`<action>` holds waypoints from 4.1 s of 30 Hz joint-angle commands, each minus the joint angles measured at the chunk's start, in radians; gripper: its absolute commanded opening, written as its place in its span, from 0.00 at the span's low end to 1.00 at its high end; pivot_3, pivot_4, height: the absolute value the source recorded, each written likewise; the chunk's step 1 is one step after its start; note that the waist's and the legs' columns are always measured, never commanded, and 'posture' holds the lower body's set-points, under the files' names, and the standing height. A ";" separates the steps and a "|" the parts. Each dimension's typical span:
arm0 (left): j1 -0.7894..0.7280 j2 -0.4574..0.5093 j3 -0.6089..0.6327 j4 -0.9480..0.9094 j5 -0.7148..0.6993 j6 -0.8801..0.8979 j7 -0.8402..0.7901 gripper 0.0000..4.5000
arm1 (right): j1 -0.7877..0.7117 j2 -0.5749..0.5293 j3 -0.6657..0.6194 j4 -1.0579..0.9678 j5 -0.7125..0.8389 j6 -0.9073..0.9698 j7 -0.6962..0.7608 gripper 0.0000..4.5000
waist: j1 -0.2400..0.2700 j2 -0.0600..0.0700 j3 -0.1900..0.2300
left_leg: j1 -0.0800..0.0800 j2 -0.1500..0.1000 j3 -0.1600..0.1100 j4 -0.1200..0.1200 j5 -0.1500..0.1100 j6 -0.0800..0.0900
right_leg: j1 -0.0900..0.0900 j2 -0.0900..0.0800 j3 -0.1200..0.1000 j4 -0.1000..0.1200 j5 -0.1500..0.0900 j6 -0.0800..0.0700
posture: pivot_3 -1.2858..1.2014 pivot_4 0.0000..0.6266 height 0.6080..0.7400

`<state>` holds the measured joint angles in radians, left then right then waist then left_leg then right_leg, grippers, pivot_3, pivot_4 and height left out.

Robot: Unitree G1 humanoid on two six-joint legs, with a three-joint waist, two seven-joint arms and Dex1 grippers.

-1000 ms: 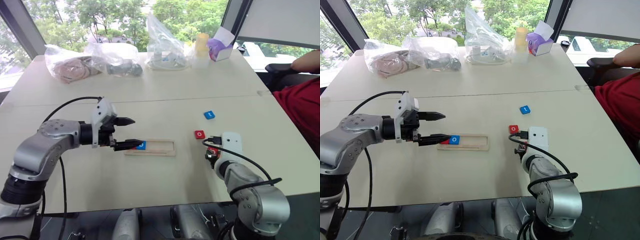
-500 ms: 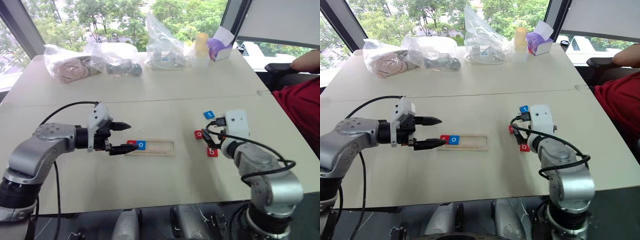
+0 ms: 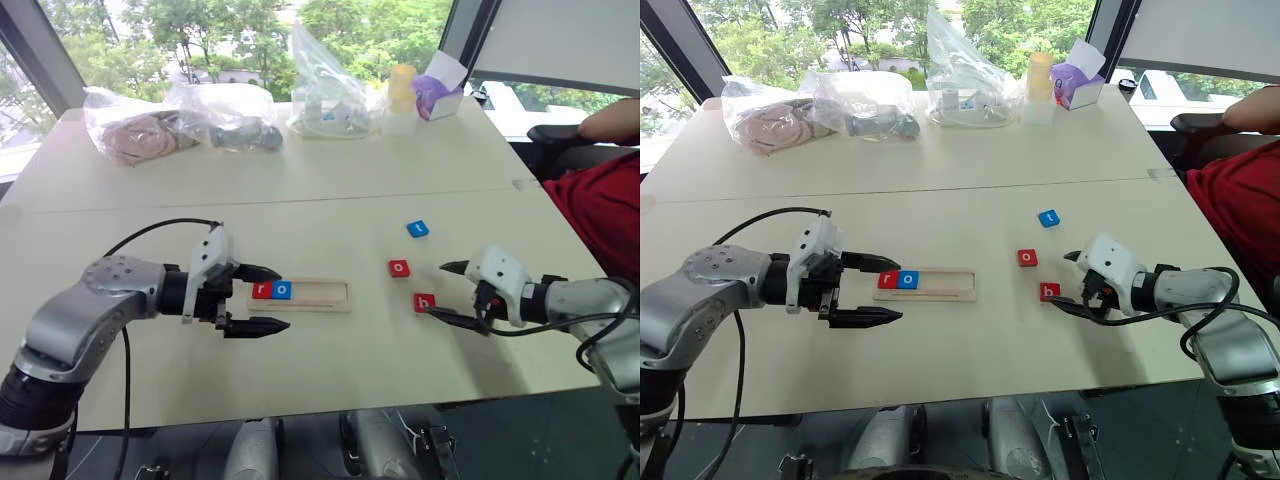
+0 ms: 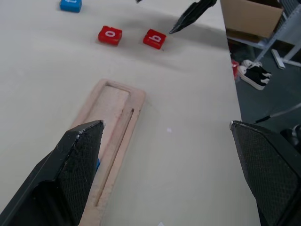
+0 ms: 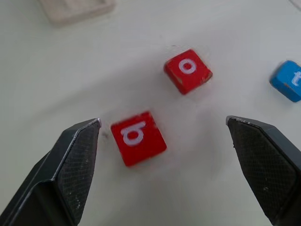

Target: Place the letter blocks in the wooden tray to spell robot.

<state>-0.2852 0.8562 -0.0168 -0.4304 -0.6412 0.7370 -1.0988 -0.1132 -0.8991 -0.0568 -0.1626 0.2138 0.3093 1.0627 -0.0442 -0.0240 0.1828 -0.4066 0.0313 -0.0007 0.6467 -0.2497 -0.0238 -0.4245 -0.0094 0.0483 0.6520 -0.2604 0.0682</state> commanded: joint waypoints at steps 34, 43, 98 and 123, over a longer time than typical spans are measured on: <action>0.121 0.218 0.200 0.178 0.093 -0.133 -0.049 1.00 | -0.506 0.403 0.359 0.134 -0.013 0.147 -0.056 0.25 | 0.013 0.002 0.001 | -0.002 0.001 0.002 0.002 0.000 0.000 | -0.006 -0.003 0.001 0.008 -0.001 -0.002 | 0.52 0.24 1.00; 0.202 0.189 0.240 0.091 0.070 -0.101 0.003 1.00 | -0.546 0.470 0.450 0.227 -0.066 0.114 -0.017 0.25 | 0.003 0.001 0.001 | -0.001 0.001 0.004 0.002 0.000 0.000 | -0.006 -0.003 0.002 0.008 0.001 0.000 | 0.52 0.24 1.00; 0.158 0.148 0.172 0.073 0.092 -0.099 0.041 1.00 | -0.549 0.560 0.499 0.312 -0.184 0.062 -0.037 0.92 | 0.000 0.001 0.001 | 0.000 0.000 0.004 0.002 0.000 0.000 | -0.006 -0.002 0.002 0.010 0.001 0.001 | 0.52 0.24 1.00; -0.027 -0.111 0.014 -0.006 0.044 -0.052 0.204 1.00 | -0.156 0.584 -0.034 -0.269 -0.050 0.632 -0.645 1.00 | -0.004 0.001 0.001 | 0.000 -0.001 0.001 0.002 0.000 0.000 | -0.005 -0.001 0.002 0.011 0.001 0.001 | 0.52 0.24 1.00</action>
<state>-0.2948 0.7421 0.0018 -0.4375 -0.6164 0.7097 -0.8982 -0.2558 -0.3258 -0.0887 -0.3625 0.1708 0.9232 0.4696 -0.0478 -0.0232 0.1833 -0.4059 0.0310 0.0006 0.6491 -0.2495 -0.0241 -0.4292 -0.0096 0.0510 0.6632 -0.2589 0.0689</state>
